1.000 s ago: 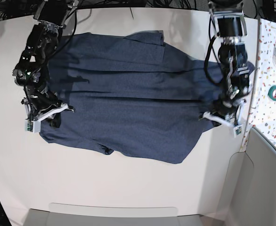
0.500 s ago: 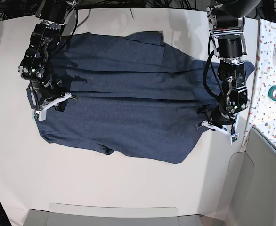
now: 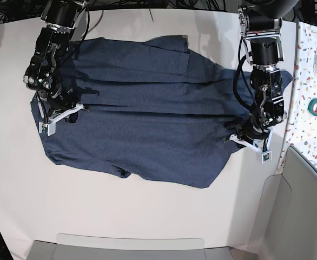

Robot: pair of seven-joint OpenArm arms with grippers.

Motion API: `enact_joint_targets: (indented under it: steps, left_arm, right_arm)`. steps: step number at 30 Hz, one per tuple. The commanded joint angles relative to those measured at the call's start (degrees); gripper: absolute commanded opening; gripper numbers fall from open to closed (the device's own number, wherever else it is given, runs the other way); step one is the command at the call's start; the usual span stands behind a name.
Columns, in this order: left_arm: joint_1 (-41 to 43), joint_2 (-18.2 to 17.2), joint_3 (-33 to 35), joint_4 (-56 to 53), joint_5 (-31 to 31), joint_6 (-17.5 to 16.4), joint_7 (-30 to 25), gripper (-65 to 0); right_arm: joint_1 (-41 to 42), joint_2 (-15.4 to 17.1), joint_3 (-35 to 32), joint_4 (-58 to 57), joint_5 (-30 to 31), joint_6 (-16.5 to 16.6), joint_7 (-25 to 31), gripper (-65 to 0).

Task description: Layout the t-shirt on the table in an organized manner, then fold the t-shirt properly

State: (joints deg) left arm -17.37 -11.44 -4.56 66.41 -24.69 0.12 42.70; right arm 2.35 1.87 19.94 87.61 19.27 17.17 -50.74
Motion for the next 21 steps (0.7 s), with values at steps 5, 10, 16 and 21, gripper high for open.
enact_joint_targets:
  steps: [5,10,16,21]
  left_arm:
    - [-0.7,-1.3,-6.5,-3.4,0.8,0.6,-3.1,-64.8]
    - [-0.6,-1.6,-13.2,-6.2,0.9,4.9,-6.9,-64.8]
    - [1.2,-1.6,-16.7,-6.1,0.9,7.5,-9.6,-64.8]
    - [2.2,-1.3,-16.8,-1.5,0.6,6.7,-9.1,-64.8]
  right_arm:
    - [-0.6,1.7,0.1,1.0,0.5,0.5,1.2,-65.0]
    - [-3.3,3.2,0.1,1.0,0.5,0.5,4.9,-65.0]
    - [-4.9,3.4,0.2,1.0,0.5,0.5,6.0,-65.0]
    - [-4.9,3.4,0.2,2.0,0.7,0.5,5.9,-65.0]
